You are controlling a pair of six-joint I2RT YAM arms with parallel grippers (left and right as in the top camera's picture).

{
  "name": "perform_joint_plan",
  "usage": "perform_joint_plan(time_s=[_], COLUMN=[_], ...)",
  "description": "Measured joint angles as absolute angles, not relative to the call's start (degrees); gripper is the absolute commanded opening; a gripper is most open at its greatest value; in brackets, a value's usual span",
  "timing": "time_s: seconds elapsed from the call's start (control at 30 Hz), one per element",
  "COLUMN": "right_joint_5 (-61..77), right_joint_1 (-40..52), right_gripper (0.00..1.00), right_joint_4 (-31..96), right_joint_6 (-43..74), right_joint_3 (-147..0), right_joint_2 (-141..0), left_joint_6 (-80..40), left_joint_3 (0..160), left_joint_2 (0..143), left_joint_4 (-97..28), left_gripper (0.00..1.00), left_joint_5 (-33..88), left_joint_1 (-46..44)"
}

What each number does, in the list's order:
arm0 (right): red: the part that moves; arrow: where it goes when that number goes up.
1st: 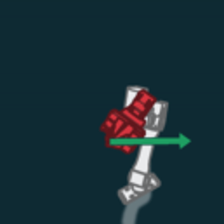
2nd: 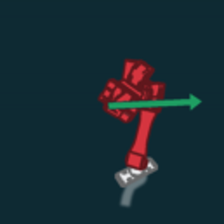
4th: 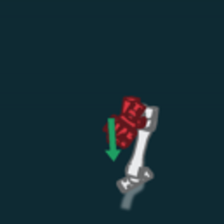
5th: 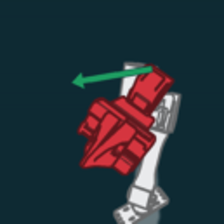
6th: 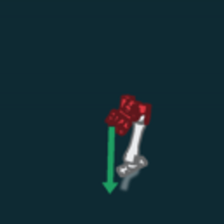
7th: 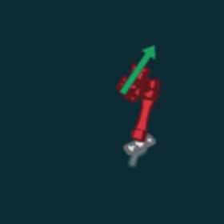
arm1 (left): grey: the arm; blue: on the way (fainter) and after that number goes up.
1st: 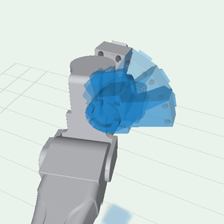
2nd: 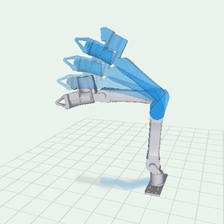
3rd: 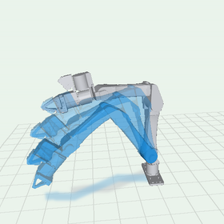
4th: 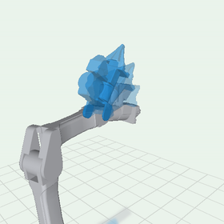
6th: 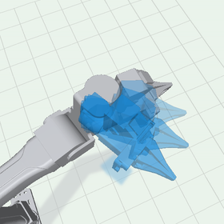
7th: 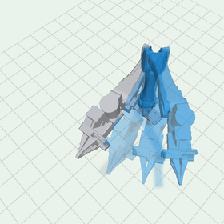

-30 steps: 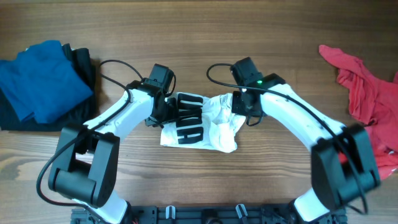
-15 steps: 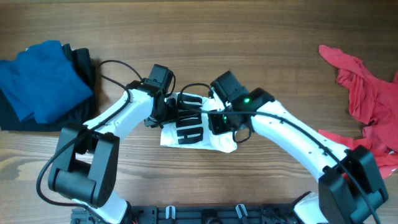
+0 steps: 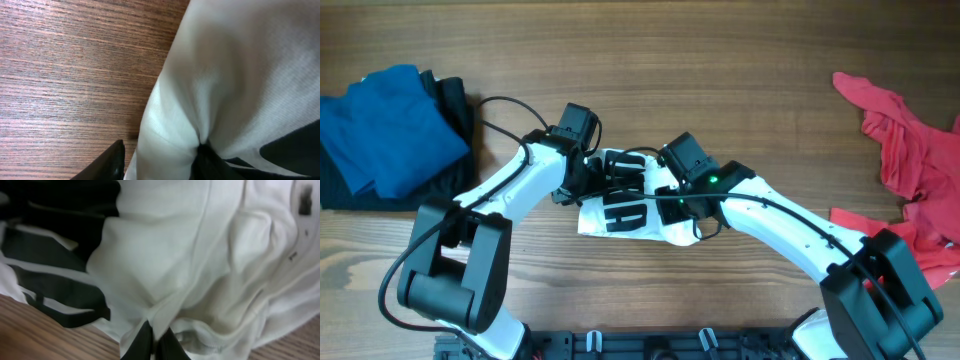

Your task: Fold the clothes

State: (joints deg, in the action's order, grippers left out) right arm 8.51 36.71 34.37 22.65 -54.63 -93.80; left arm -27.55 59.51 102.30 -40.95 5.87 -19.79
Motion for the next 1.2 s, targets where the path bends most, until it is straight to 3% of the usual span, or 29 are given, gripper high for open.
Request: perform_joint_plan(time_s=[0.23, 0.4, 0.63, 0.8, 0.93, 1.2], right_joint_5=[1.4, -1.5, -1.6, -2.2, -4.3, -7.1], right_joint_1=[35.9, 34.7, 34.7, 34.6, 34.4, 32.3], right_gripper=[0.04, 0.04, 0.05, 0.14, 0.16, 0.11], right_joint_4=[42.5, 43.1, 45.2, 46.3, 46.7, 45.4], right_joint_6=[29.1, 31.6, 32.2, 32.5, 33.2, 33.3], right_joint_3=[-54.5, -54.5, -54.5, -54.4, -54.0, -53.8], right_joint_2=[-92.0, -86.4, -88.7, -94.1, -96.4, -96.5], left_joint_6=[-27.7, -27.8, -27.8, -28.9, -29.6, -30.3], left_joint_3=[59.5, 59.5, 59.7, 59.7, 59.4, 57.7], left_joint_2=[102.3, 102.3, 102.3, 102.3, 102.3, 103.1], left_joint_4=[-40.9, -40.8, -44.6, -49.6, -55.4, -63.6], left_gripper=[0.33, 0.29, 0.26, 0.23, 0.44, 0.44], left_joint_5=[6.3, 7.2, 8.1, 8.4, 8.4, 10.6], left_joint_1=[-19.8, -19.8, -19.8, -19.8, -19.7, -19.4])
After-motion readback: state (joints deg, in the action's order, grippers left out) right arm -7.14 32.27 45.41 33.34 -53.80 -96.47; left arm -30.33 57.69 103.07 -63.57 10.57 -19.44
